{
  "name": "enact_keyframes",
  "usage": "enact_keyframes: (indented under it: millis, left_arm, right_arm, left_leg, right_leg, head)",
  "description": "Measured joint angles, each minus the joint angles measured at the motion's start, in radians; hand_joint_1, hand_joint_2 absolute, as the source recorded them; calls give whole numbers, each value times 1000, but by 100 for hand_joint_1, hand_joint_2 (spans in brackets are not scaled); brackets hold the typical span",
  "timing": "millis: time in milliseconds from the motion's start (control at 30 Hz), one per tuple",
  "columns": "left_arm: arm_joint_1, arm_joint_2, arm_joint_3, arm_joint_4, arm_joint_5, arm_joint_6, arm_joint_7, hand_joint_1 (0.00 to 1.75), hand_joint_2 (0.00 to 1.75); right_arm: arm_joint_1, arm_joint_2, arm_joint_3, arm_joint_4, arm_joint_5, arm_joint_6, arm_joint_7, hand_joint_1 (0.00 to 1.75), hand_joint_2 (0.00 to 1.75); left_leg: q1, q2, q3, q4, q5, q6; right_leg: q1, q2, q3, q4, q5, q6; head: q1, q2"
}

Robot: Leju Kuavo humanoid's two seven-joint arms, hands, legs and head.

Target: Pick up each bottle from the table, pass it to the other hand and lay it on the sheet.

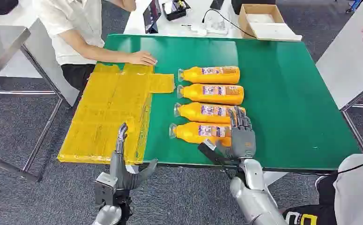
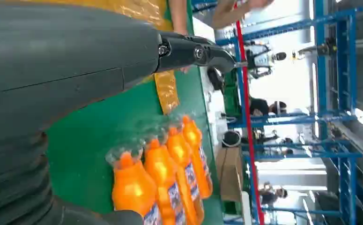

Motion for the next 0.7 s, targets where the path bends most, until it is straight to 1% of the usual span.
enact_keyframes:
  millis: [133,267,367,400,567,700]
  left_arm:
    - [-2,-2,0,0,-7,-6,5,0,175]
    - [-2,-3,0,0,-11,-9,8,0,175]
    - [-2,-3,0,0,-17,-16,15,0,175]
    - [-2,-3,0,0,-18,-18,17,0,175]
    - [-2,-5,0,0,-23,-24,23,0,175]
    - [-3,-8,0,0,-24,-33,27,0,175]
  right_arm:
    - [-49,-20,34,60,-16,58,67,0,175]
    - [-77,-29,53,95,-27,102,85,0,175]
    - [-99,-32,67,122,-62,193,92,0,175]
    - [-101,-34,72,126,-69,208,88,0,175]
    - [-104,-34,99,140,-81,234,78,0,175]
    - [-122,-34,126,155,-67,279,144,0,175]
  left_leg:
    - [0,0,0,0,0,0]
    - [0,0,0,0,0,0]
    - [0,0,0,0,0,0]
    - [0,0,0,0,0,0]
    - [0,0,0,0,0,0]
    - [0,0,0,0,0,0]
  right_leg:
    - [0,0,0,0,0,0]
    - [0,0,0,0,0,0]
    - [0,0,0,0,0,0]
    - [0,0,0,0,0,0]
    - [0,0,0,0,0,0]
    - [0,0,0,0,0,0]
  head:
    - [0,0]
    - [0,0]
    - [0,0]
    - [0,0]
    - [0,0]
    - [0,0]
